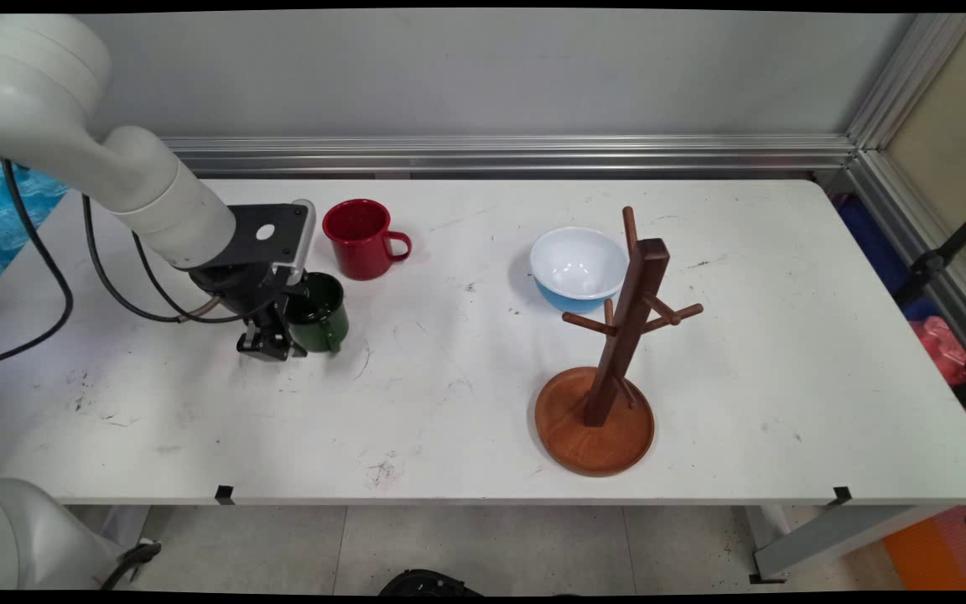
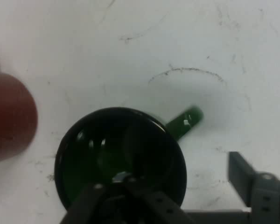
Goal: Place the picked object on the table
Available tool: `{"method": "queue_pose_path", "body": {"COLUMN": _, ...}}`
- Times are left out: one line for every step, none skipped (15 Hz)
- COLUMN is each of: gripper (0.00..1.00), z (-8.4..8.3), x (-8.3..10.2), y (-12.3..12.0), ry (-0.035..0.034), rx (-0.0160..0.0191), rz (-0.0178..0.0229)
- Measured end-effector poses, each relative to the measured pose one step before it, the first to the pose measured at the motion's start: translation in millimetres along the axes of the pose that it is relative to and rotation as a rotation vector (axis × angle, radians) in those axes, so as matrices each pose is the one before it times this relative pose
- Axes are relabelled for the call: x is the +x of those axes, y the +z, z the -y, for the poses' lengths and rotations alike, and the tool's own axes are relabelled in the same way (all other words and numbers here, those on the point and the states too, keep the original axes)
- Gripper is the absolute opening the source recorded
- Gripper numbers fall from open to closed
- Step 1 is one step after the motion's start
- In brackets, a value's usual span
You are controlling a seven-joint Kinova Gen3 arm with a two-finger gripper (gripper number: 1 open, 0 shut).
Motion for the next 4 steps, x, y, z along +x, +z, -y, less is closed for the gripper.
{"method": "queue_pose_path", "body": {"gripper": 1.0, "z": -0.49, "x": 0.07, "y": 1.6, "ry": -0.00023, "rx": -0.00251, "rz": -0.00199}}
{"method": "queue_pose_path", "body": {"gripper": 1.0, "z": -0.41, "x": 0.1, "y": 0.76, "ry": -0.00027, "rx": -0.00166, "rz": -0.00246}}
{"method": "queue_pose_path", "body": {"gripper": 1.0, "z": -0.15, "x": 0.16, "y": 0.53, "ry": 0.00005, "rx": -0.00186, "rz": -0.00307}}
{"method": "queue_pose_path", "body": {"gripper": 1.0, "z": -0.19, "x": 0.09, "y": -0.19, "ry": 0.00011, "rx": -0.00155, "rz": -0.00328}}
